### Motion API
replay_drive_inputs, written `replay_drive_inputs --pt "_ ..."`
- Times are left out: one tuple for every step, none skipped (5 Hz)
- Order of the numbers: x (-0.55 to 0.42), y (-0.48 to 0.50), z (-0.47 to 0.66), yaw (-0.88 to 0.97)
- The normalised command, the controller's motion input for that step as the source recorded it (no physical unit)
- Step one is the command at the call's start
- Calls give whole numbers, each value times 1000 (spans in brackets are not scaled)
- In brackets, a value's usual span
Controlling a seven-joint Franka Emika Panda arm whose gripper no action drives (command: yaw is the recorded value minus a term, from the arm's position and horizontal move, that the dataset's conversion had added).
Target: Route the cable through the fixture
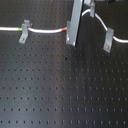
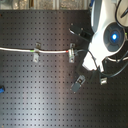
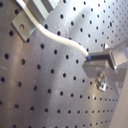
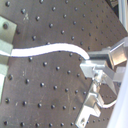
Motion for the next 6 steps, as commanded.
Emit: replay_drive_inputs --pt "-6 -9 -317 0" --pt "34 -27 -516 -20" --pt "119 36 -363 0" --pt "176 153 -229 166" --pt "274 235 -79 346" --pt "345 161 -55 534"
